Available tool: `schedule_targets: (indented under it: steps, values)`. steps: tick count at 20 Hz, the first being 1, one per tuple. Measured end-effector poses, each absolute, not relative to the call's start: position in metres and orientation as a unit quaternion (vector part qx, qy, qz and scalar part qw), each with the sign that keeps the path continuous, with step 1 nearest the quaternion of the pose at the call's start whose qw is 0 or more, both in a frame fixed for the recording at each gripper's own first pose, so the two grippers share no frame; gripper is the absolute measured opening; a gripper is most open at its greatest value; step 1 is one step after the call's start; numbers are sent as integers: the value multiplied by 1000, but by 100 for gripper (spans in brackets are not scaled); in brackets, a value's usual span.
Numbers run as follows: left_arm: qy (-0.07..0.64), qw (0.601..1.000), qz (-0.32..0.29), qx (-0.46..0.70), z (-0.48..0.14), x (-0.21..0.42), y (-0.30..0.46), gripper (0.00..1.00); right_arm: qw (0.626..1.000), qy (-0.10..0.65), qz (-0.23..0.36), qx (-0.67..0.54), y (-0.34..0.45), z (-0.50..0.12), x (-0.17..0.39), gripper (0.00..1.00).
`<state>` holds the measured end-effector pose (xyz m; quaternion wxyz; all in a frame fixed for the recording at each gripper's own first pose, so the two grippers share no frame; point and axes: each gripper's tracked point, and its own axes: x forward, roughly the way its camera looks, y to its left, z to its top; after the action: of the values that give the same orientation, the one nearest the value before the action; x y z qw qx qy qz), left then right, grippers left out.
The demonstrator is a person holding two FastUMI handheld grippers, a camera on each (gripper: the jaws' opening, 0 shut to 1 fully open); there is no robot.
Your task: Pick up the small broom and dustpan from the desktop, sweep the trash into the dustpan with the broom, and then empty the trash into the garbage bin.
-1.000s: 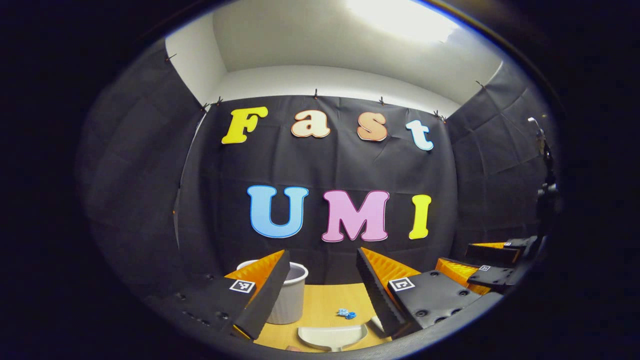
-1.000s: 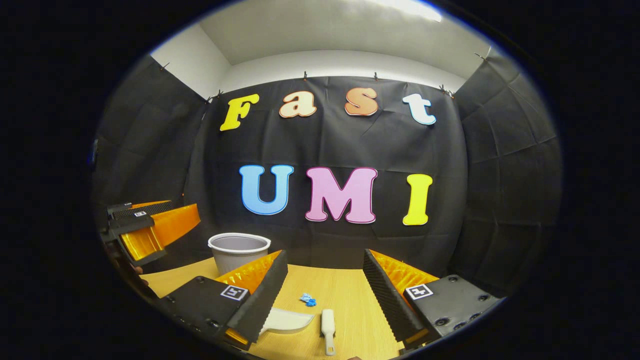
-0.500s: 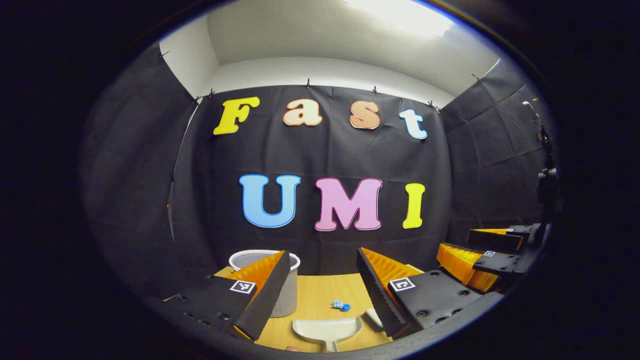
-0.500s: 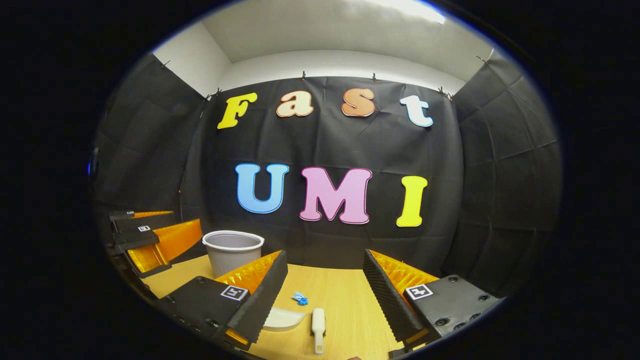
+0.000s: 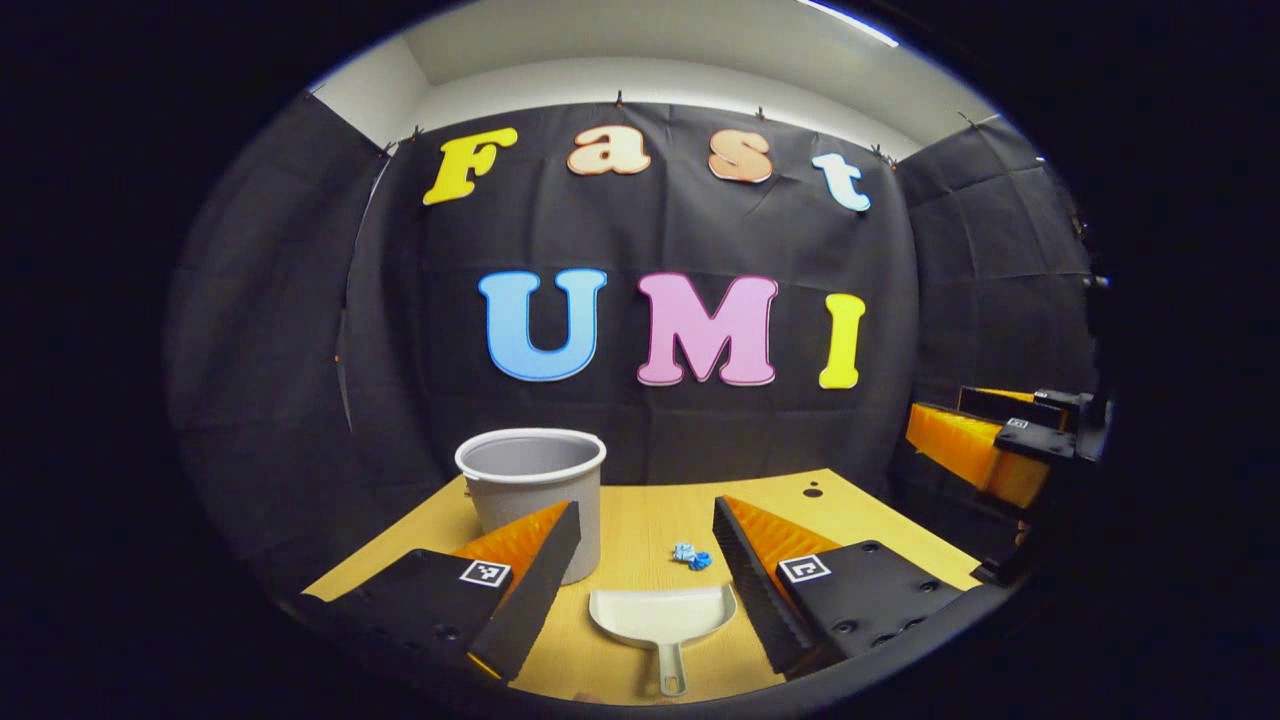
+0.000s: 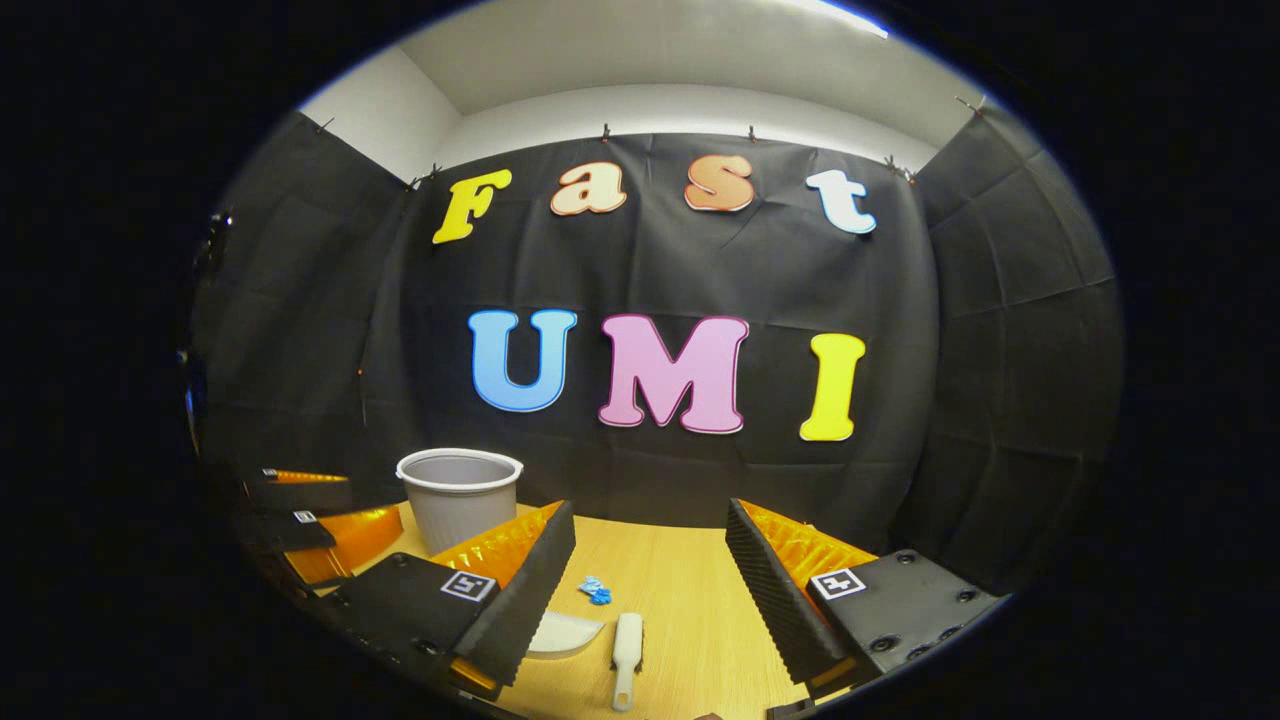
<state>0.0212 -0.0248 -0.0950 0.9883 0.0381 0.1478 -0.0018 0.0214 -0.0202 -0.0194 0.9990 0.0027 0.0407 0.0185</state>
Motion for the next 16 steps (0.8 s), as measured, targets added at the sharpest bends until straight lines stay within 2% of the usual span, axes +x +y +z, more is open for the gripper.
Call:
schedule_targets:
  steps: [3, 5, 9, 16]
  values:
    - [239, 971, 9, 27, -149, 25, -33, 80, 997, 60, 46, 3, -29, -38, 43, 98]
    - [329, 944, 20, 16, -194, 15, -37, 80, 995, 79, 62, 16, -34, -54, 55, 98]
    - [400, 914, 60, 31, -245, 27, -24, 83, 991, 103, 78, 40, -57, -83, 73, 98]
    - [561, 826, 51, 23, -317, 23, -39, 83, 981, 134, 106, 95, -93, -111, 90, 98]
